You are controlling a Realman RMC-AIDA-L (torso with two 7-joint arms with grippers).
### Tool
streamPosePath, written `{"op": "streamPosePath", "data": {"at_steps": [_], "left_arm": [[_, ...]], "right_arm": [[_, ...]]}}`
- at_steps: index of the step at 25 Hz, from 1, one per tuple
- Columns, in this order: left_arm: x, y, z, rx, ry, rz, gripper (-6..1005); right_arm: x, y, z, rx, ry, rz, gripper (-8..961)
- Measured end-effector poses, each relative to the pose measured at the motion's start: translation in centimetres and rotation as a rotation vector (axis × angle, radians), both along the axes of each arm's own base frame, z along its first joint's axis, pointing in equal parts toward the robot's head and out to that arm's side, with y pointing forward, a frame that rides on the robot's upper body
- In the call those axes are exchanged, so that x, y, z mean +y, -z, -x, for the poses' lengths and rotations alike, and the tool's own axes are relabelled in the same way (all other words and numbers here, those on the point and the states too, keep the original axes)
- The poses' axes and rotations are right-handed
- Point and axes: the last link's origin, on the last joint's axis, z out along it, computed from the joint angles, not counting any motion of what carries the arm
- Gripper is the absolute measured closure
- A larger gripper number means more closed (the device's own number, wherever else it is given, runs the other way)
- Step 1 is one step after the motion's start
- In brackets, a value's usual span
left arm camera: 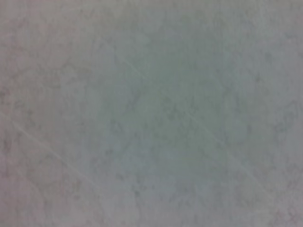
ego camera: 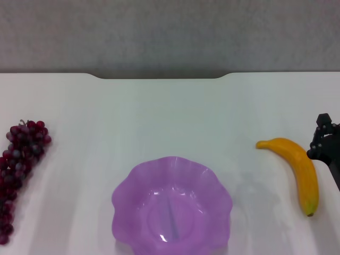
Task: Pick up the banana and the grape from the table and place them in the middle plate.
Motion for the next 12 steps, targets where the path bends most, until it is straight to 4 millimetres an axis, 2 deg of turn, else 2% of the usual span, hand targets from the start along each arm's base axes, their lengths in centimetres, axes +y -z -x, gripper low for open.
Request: {"op": "streamPosePath", "data": {"at_steps": [12], "left_arm": [[-0.01,-0.01,0.01,0.0,0.0,0.0,956]], "right_arm": [[0.02,-0.02,-0.02,-0.001,0.0,0.0,950]]}}
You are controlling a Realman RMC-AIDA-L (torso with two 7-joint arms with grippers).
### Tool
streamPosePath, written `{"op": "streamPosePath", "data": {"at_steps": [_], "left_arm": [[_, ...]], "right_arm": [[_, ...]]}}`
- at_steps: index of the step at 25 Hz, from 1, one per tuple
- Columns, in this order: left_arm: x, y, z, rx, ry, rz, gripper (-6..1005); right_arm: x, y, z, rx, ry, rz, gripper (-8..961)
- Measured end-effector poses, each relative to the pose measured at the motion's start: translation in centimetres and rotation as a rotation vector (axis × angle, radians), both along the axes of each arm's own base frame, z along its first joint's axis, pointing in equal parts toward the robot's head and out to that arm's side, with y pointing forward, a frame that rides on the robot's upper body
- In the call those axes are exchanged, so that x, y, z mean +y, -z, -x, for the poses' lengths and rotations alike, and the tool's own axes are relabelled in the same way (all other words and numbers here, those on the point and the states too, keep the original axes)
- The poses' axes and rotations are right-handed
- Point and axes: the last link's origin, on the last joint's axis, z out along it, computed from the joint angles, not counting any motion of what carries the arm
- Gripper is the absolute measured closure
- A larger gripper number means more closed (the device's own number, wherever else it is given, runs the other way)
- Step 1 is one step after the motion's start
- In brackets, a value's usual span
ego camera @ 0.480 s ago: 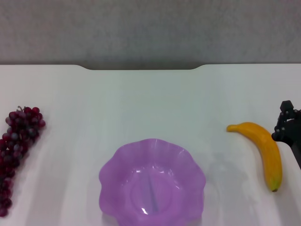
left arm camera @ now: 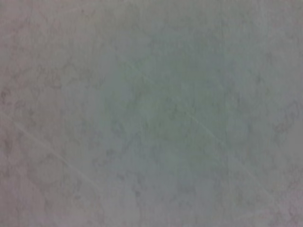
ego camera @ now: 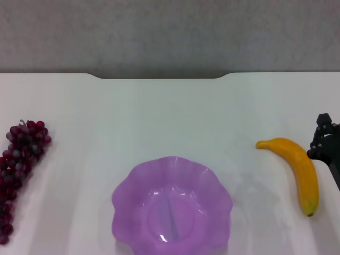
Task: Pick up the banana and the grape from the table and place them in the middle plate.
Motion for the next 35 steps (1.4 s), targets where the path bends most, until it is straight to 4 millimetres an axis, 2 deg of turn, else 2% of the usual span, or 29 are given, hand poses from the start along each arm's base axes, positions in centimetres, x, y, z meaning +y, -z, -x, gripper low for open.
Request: {"op": "streamPosePath", "data": {"at_steps": [16,20,25,35], "left_arm": [[-0.1,-0.1,0.0,0.004,0.006,-0.001,952],[-0.1,-0.1,0.0,0.013,0.003,0.0,871],[-0.1,-0.1,0.1,0.014,0.0,0.0,772],[-0.2,-0.1,0.2,0.014,-0.001,0.003,597]], "right_arm": [[0.0,-0.1,0.0,-0.001,-0.001,-0.004,946],[0.0,-0.6,-0.5,0.02,0.032,-0.037,945],[0.4,-1.1,-1.0,0.068,0.095,-0.085,852],[0.2,-0.9,-0.5,0.113,0.101,-0.096,453]]}}
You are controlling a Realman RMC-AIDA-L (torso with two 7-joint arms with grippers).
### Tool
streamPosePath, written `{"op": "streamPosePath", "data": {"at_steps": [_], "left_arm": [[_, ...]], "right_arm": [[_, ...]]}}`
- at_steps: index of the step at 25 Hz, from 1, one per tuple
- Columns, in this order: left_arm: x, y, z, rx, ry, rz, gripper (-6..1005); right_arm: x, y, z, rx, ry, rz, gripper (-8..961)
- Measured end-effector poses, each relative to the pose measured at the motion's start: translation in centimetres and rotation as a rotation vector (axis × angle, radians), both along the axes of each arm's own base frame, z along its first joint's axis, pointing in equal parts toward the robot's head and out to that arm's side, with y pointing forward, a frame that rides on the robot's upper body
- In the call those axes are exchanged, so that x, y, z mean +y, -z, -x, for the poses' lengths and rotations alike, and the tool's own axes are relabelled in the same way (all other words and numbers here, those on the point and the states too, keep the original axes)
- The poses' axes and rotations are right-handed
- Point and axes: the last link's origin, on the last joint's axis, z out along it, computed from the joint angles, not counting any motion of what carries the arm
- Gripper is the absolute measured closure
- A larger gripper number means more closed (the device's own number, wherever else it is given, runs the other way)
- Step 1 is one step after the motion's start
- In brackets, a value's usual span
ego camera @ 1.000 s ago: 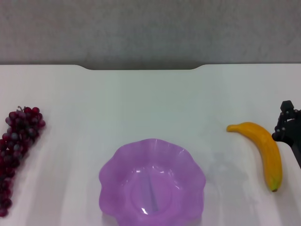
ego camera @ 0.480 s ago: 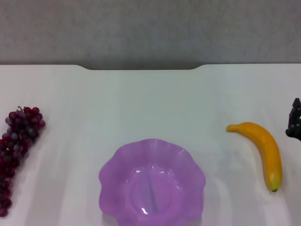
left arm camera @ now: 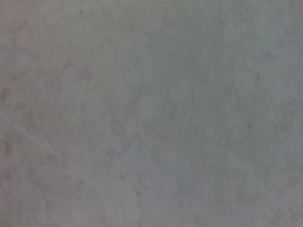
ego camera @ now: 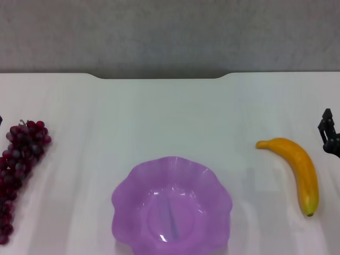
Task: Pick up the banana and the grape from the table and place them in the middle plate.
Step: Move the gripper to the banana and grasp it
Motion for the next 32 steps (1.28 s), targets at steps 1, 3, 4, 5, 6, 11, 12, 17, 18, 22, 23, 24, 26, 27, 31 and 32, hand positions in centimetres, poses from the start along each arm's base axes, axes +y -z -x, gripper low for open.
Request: {"op": "streamPosePath", "data": {"at_steps": [1,3,4,5,6,11,12,17,18,22,23,24,26,27,31,32], "left_arm": [[-0.1,0.0,0.0,-0.001,0.002,0.001,560],[-0.2,0.1,0.0,-0.002,0.005,0.006,485],[-0.2,0.1,0.0,-0.002,0.006,0.008,447],[-0.2,0.1,0.0,-0.002,0.006,0.009,410],[-0.2,0.2,0.1,-0.001,0.005,0.011,372],[-0.4,0.3,0.1,0.003,0.006,0.021,179],[-0.4,0.3,0.1,0.004,0.007,0.023,142],[-0.5,0.3,0.2,0.009,0.007,0.026,106],[-0.5,0.3,0.2,0.011,0.006,0.026,106],[-0.8,0.2,0.4,0.015,0.0,0.025,106],[-0.8,0.2,0.4,0.016,0.001,0.024,106],[-0.8,0.2,0.5,0.016,0.001,0.024,106],[-0.8,0.1,0.5,0.017,0.002,0.023,106],[-0.8,0.1,0.5,0.018,0.002,0.023,106],[-0.8,0.1,0.4,0.018,0.002,0.022,106],[-0.8,0.1,0.4,0.018,0.003,0.022,106]], "right_arm": [[0.0,0.0,0.1,0.008,0.001,-0.003,411],[-0.1,0.2,0.3,0.018,-0.002,0.0,343],[-0.1,0.2,0.4,0.021,-0.004,0.001,308],[-0.2,0.3,0.5,0.027,-0.006,0.002,274],[-0.4,0.4,0.7,0.041,-0.008,-0.002,240],[-0.8,0.4,0.9,0.06,-0.012,-0.013,112],[-0.9,0.4,0.9,0.061,-0.012,-0.014,99],[-1.6,0.8,1.2,0.103,-0.003,-0.008,65],[-1.8,1.0,1.2,0.108,0.001,-0.004,66],[-2.6,1.7,0.7,0.123,0.039,0.032,70],[-2.8,1.9,0.5,0.126,0.053,0.044,70],[-3.0,2.0,0.3,0.127,0.066,0.055,70],[-3.2,2.3,-0.2,0.132,0.094,0.073,70],[-3.2,2.3,-0.6,0.132,0.11,0.078,70],[-3.4,2.2,-1.7,0.119,0.153,0.08,71],[-3.4,2.2,-2.0,0.113,0.161,0.087,71]]}}
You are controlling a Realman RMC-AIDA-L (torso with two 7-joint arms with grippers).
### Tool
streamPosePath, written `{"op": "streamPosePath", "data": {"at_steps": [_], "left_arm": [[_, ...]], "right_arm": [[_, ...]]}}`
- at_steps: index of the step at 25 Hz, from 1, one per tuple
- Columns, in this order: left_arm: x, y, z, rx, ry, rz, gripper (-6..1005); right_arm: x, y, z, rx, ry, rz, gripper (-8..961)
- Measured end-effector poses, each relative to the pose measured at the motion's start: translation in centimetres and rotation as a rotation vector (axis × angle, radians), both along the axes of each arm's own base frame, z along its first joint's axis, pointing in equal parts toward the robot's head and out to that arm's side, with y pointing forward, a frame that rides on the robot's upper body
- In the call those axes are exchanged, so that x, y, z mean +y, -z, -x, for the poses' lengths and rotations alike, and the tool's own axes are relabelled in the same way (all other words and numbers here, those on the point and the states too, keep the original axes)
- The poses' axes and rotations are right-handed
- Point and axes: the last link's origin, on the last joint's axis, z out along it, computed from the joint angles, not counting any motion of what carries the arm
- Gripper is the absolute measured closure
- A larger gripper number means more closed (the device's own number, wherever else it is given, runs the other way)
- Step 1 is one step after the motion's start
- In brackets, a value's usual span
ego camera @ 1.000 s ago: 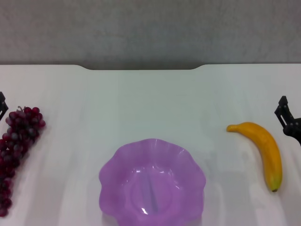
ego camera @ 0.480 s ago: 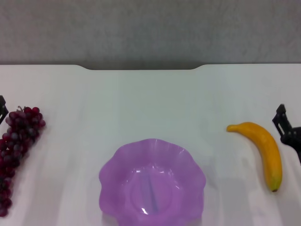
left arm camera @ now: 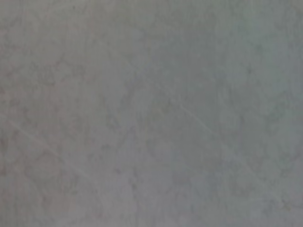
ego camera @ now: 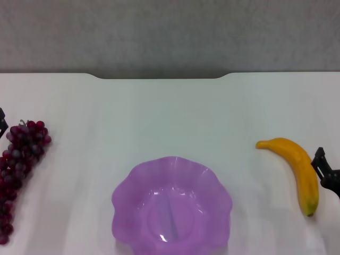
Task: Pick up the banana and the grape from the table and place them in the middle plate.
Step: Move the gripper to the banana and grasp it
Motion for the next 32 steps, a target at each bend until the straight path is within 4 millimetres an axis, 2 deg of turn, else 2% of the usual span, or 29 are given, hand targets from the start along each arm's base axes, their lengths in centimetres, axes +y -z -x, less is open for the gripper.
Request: {"op": "streamPosePath", "data": {"at_steps": [10,21,32], "left_arm": [[0.2,0.0,-0.2,0.0,0.006,0.0,106],[0.2,0.1,-0.2,-0.001,0.005,0.001,106],[0.1,0.1,-0.2,-0.001,0.006,0.0,106]], "right_arm": [[1.3,1.5,-1.8,-0.042,0.063,0.177,71],[2.0,2.4,-2.6,-0.075,0.093,0.291,72],[2.3,2.7,-2.8,-0.098,0.098,0.331,73]]}}
